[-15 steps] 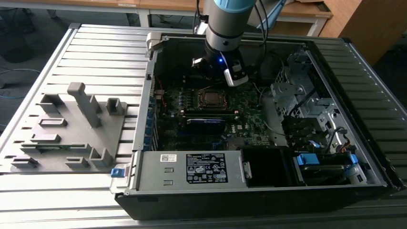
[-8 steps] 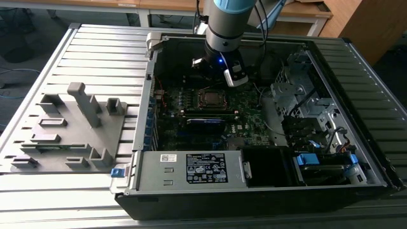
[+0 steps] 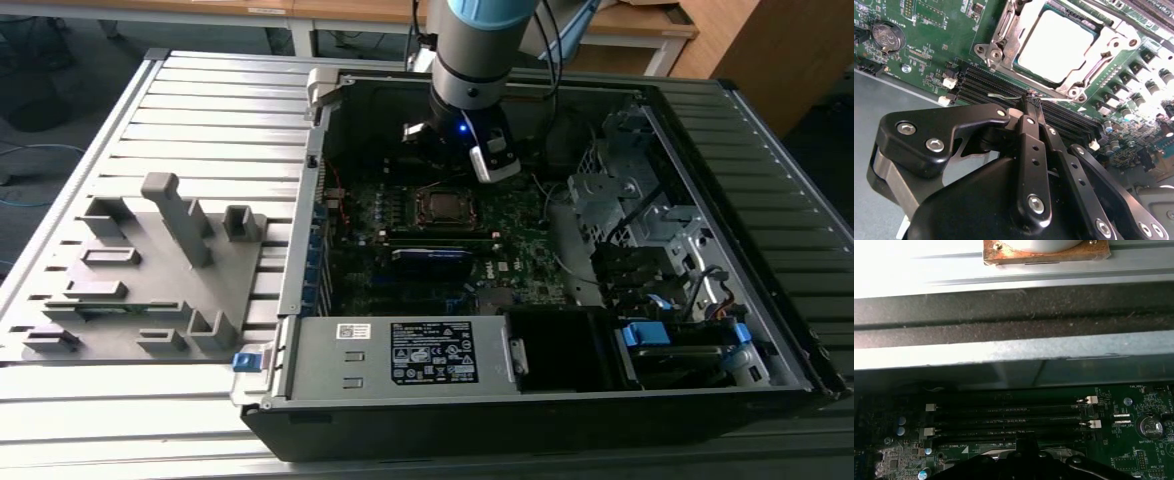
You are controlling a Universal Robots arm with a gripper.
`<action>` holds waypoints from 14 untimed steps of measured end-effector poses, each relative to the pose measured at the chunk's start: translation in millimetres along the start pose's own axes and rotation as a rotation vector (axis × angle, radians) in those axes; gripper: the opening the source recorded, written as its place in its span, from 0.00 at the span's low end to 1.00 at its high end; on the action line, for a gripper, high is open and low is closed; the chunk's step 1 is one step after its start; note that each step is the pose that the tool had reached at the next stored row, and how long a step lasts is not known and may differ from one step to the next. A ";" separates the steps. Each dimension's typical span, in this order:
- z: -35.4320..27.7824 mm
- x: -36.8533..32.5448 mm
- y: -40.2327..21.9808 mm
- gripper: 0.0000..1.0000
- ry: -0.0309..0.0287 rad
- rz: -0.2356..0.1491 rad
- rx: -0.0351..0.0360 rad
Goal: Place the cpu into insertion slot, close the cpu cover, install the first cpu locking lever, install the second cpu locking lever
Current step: 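Install the first cpu locking lever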
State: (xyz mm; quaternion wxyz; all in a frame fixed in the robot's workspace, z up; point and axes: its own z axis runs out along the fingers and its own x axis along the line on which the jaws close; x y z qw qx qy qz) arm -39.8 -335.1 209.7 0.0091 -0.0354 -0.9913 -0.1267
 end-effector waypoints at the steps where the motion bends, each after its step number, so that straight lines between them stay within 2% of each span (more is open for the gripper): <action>1: 0.1 0.0 0.0 0.11 0.0000 0.000 0.0000; 14: 1.5 0.0 -0.4 0.11 -0.0003 0.000 0.0001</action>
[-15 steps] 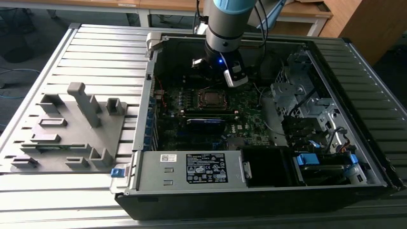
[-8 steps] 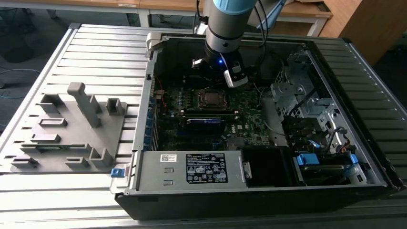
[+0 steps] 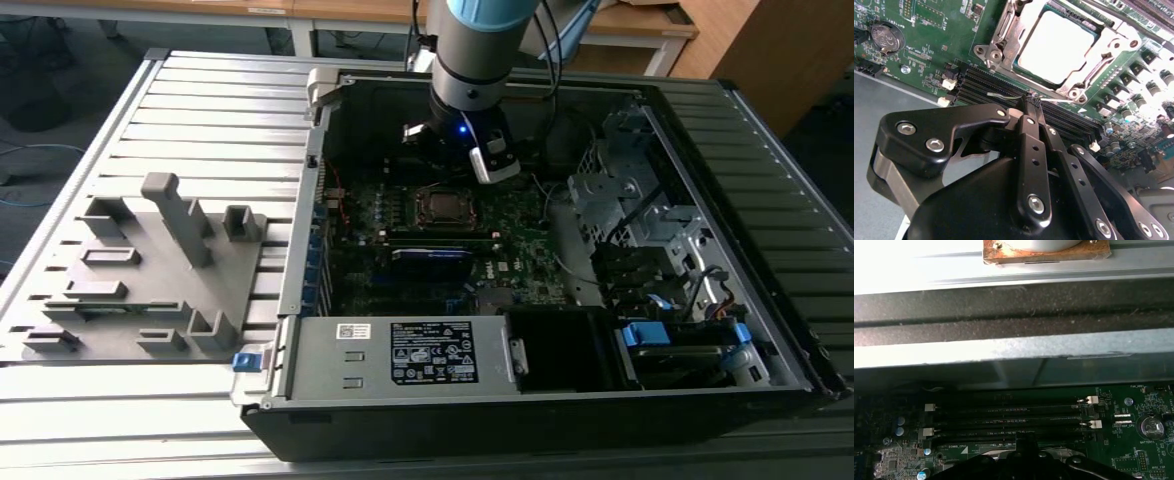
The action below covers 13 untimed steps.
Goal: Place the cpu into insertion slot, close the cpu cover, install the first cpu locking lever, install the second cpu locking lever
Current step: 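Install the first cpu locking lever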
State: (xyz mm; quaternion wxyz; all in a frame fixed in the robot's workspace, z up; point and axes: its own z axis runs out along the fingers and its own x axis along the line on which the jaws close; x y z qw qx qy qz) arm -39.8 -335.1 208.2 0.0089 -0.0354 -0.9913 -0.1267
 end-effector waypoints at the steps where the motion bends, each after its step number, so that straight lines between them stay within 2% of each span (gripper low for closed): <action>1: 0.0 0.0 0.0 0.11 0.0000 0.000 -0.0001; 3: 0.4 0.0 -0.1 0.11 -0.0006 0.000 -0.0003; 6: 2.9 -0.1 -0.7 0.11 -0.0082 -0.002 -0.0008; 9: 3.6 -0.1 -1.0 0.11 -0.0109 0.000 -0.0001; 13: 4.2 -0.1 -1.1 0.11 -0.0282 0.066 -0.0009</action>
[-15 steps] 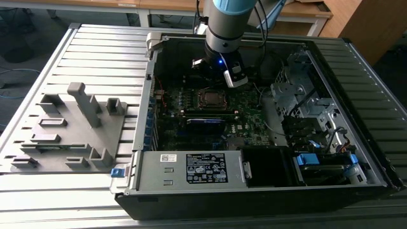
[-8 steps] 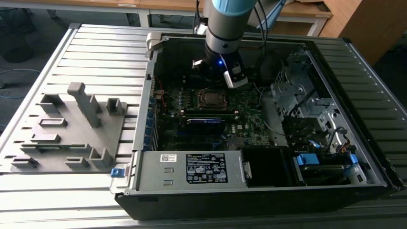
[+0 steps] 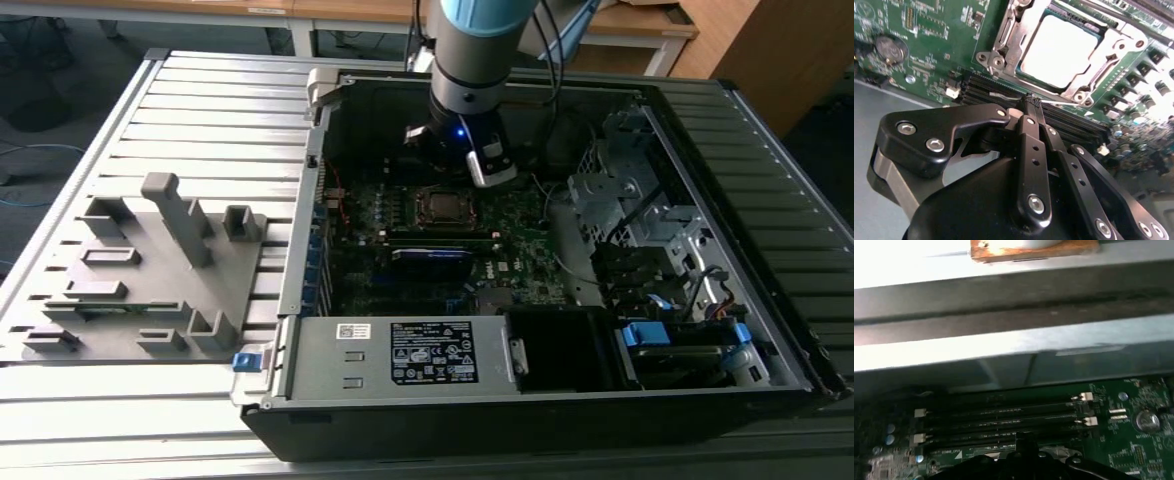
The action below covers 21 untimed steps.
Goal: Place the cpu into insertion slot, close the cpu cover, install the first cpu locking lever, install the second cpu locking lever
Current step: 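Install the first cpu locking lever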
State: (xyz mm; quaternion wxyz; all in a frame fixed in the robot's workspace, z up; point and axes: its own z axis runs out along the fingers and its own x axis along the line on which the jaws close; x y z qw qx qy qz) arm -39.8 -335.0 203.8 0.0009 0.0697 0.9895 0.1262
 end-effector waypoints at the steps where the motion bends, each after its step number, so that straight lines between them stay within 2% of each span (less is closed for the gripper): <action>1: 0.1 0.0 0.0 0.11 -0.0043 0.016 -0.0002; 4: 0.1 0.0 0.1 0.11 -0.0156 0.059 0.0003; 6: 0.3 0.1 0.8 0.11 -0.0200 0.076 0.0003; 17: 1.7 0.8 5.9 0.11 -0.0393 0.147 0.0040; 21: 1.8 0.8 6.0 0.11 -0.0414 0.153 0.0055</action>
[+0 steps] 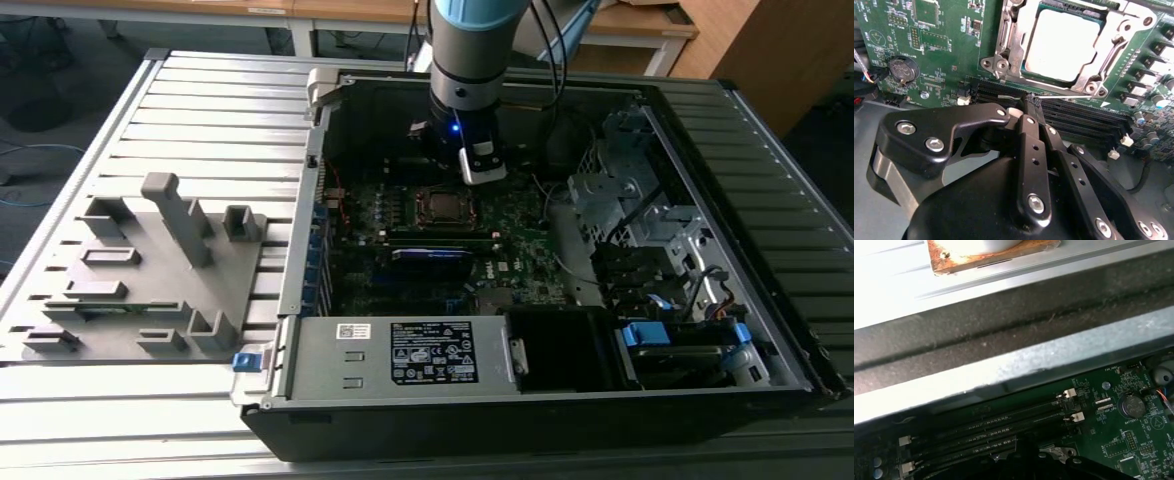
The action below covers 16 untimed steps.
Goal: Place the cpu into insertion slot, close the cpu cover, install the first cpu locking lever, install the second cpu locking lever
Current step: 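Install the first cpu locking lever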
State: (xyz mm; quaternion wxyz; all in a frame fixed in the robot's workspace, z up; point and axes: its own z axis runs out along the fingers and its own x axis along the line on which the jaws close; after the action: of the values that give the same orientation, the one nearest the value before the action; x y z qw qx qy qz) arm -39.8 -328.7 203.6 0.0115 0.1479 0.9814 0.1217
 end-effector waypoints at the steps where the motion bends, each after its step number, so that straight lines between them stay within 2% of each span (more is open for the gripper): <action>1: 0.0 0.0 0.0 0.11 0.0000 0.000 0.0002; 8: 0.0 0.0 0.0 0.11 -0.0006 0.000 0.0011; 16: 1.3 0.5 -0.4 0.11 -0.0105 0.002 -0.0008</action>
State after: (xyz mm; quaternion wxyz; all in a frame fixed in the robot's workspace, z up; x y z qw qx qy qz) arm -40.3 -328.6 202.2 0.0166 0.1495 0.9811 0.1213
